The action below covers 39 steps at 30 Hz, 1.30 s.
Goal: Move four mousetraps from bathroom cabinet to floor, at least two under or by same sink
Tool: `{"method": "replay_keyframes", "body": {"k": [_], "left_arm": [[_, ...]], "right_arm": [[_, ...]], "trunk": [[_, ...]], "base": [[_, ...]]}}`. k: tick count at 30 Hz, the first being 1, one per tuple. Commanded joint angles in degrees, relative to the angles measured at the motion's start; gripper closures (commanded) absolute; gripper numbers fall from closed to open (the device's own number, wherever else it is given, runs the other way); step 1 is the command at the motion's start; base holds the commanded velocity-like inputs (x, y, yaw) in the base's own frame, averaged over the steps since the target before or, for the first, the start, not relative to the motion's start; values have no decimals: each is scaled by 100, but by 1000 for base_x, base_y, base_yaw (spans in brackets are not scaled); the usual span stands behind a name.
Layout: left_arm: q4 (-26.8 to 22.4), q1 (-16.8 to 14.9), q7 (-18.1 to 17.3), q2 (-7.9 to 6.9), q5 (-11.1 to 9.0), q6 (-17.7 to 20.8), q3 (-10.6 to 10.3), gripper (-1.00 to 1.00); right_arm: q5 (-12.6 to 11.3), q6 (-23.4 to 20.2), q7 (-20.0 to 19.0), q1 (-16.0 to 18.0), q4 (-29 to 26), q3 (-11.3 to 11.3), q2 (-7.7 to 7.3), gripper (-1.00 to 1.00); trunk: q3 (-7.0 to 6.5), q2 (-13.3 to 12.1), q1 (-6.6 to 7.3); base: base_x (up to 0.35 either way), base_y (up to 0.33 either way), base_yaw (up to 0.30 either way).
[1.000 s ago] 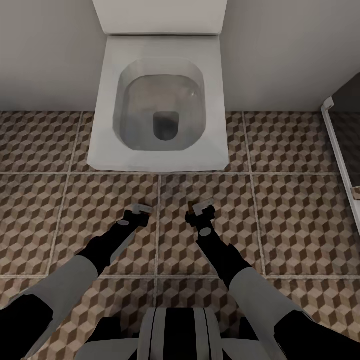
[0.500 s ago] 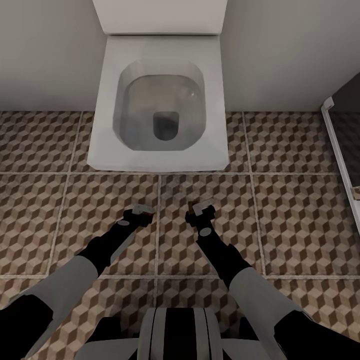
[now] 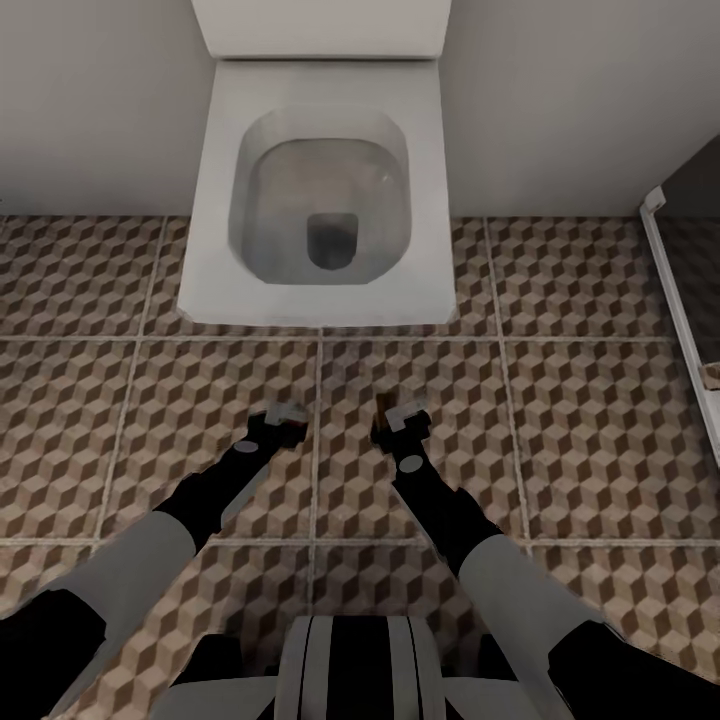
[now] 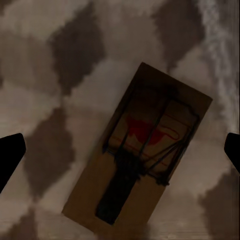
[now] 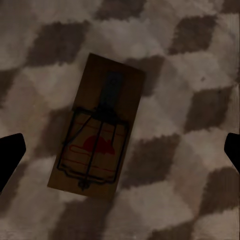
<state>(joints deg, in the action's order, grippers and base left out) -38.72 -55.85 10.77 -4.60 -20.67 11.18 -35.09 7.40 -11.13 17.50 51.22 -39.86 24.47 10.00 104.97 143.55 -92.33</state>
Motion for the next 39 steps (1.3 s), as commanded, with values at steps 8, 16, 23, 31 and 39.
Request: {"method": "replay_keyframes", "body": {"k": [8,16,23,31,39], "left_arm": [[-13,-5,57,-22,-60,-60,-50,-100],[-13,-5,57,-23,-60,-71,-51,-100],[-13,-5,57,-27,-60,-72,-51,-100],[-13,-5,57,-41,-60,-72,-51,-100],[-13,-5,62,-49,-60,-72,-51,-100]], "right_arm": [[60,-56,25,2,-4,14,0,-100],[60,-56,25,3,-4,8,0,-100],[60,-8,25,5,-4,6,0,-100],[60,57,25,3,-4,6,0,-100],[57,66,25,3,-4,6,0,-100]], "trunk": [[3,1,3],[3,1,3],[3,1,3],[3,1,3],[3,1,3]], "base": [[-305,0,0],[-333,0,0],[-337,0,0],[-337,0,0],[-338,0,0]]}}
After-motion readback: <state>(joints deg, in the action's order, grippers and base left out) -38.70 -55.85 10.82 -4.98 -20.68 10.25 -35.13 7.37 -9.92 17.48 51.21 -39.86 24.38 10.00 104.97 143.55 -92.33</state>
